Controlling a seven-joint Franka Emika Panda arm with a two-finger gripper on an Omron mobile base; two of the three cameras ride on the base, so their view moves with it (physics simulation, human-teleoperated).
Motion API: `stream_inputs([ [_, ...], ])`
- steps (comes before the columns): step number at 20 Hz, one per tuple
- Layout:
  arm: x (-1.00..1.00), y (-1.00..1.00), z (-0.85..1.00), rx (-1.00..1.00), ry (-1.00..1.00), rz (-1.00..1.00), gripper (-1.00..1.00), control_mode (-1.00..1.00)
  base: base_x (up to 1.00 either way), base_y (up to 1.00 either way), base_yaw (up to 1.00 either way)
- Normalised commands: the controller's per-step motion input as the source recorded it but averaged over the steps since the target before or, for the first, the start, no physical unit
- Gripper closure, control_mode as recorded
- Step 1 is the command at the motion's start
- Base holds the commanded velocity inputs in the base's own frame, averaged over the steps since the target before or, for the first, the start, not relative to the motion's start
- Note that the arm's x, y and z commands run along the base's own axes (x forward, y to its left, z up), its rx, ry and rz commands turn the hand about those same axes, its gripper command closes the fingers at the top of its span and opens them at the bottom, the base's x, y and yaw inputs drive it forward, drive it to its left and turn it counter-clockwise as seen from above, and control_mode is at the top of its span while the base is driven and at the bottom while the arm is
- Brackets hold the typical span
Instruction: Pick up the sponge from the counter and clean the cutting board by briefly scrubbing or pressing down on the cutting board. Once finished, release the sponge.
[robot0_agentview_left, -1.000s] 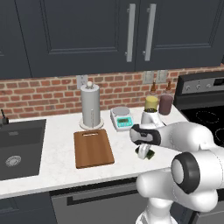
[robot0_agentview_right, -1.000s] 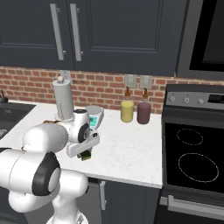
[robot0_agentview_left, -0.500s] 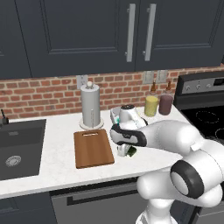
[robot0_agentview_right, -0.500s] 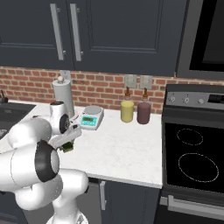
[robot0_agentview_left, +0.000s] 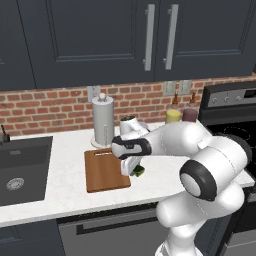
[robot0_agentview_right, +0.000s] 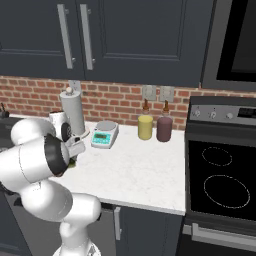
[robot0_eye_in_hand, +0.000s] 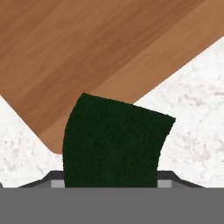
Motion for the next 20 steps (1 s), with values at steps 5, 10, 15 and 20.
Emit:
stream_inputs([
  [5, 0.00, 0.27, -0.05, 0.00, -0.02, 0.00, 1.00, -1.00, 0.00, 0.00, 0.00],
  [10, 0.00, 0.32, -0.12, 0.00, -0.06, 0.00, 1.00, -1.00, 0.00, 0.00, 0.00],
  [15, 0.00, 0.17, -0.06, 0.01, -0.07, 0.00, 1.00, -1.00, 0.00, 0.00, 0.00],
  [20, -0.05, 0.01, -0.03, 0.06, -0.05, 0.00, 1.00, -1.00, 0.00, 0.00, 0.00],
])
